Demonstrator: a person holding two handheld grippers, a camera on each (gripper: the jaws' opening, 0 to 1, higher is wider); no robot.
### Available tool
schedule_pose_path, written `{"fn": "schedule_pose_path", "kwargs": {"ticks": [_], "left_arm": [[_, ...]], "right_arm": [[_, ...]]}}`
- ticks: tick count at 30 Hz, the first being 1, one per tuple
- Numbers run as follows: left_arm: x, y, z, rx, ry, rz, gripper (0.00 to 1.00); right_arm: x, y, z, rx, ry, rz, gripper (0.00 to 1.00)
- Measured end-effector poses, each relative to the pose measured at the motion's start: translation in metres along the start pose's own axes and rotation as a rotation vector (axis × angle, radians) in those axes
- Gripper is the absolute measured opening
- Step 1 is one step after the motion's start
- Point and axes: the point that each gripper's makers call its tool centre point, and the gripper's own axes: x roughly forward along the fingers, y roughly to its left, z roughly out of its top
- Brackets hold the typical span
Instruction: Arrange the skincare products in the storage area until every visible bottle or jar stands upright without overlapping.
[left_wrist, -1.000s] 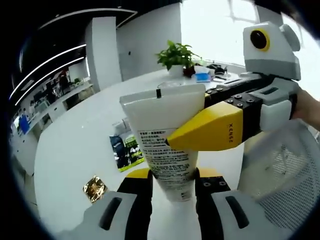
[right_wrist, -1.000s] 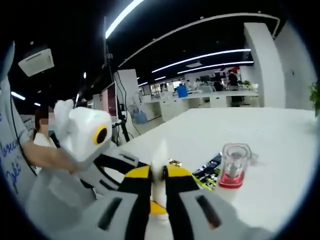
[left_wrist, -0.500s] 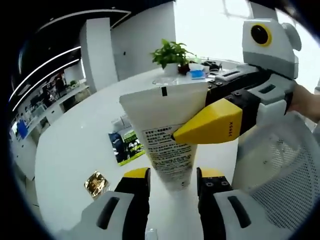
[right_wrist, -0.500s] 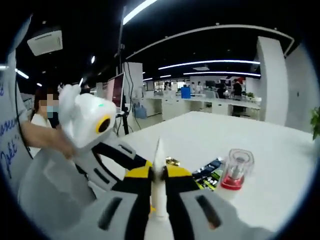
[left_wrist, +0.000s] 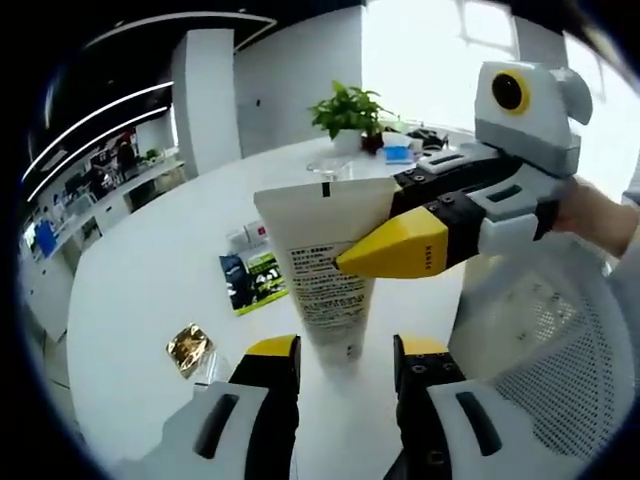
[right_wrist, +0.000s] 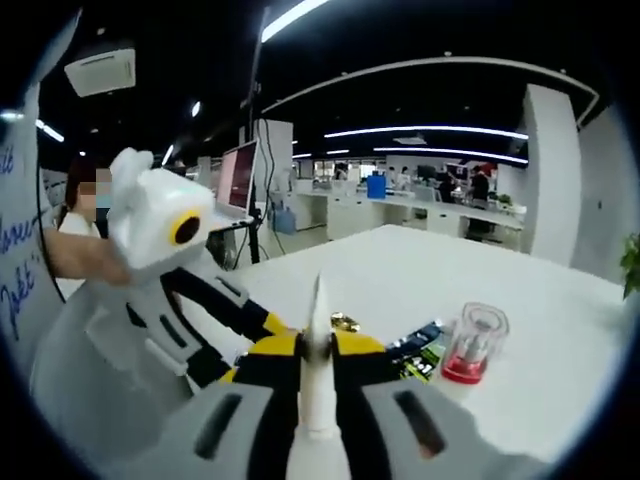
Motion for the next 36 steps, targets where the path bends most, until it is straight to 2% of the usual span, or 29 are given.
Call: {"fn": "schedule_pose_path", "kwargs": {"ticks": [4,14,19,28,36], "left_arm": [[0.000,-0.002,0.000,-0.005,-0.006,-0.001,0.33],[0.001,-0.011,0.000,0.000,-0.014,-0.010,0.32],[0.005,-0.014,-0.002,0.006,-0.002,-0.021,0.32],[0.010,-0.007,-0.001,0.045,0.008,-0.016,0.32],[0.014,-0.001,-0.002,0.095,0.014,-0.015,0.30]], "right_arm": [[-0.002,0.002,-0.004,-0.009,0.012,-0.002,0.20],[-0.004,-0.001,-0.035,0.025,0.118,0.017,0.17],[-0.006,0.003,-0.043,0.029,0.145,0.029,0.15],[-0.006,0.011,-0.044,0.035,0.161,0.060,0.11],[0.001,0.016,-0.036,0.030,0.156,0.085,0.07]]}}
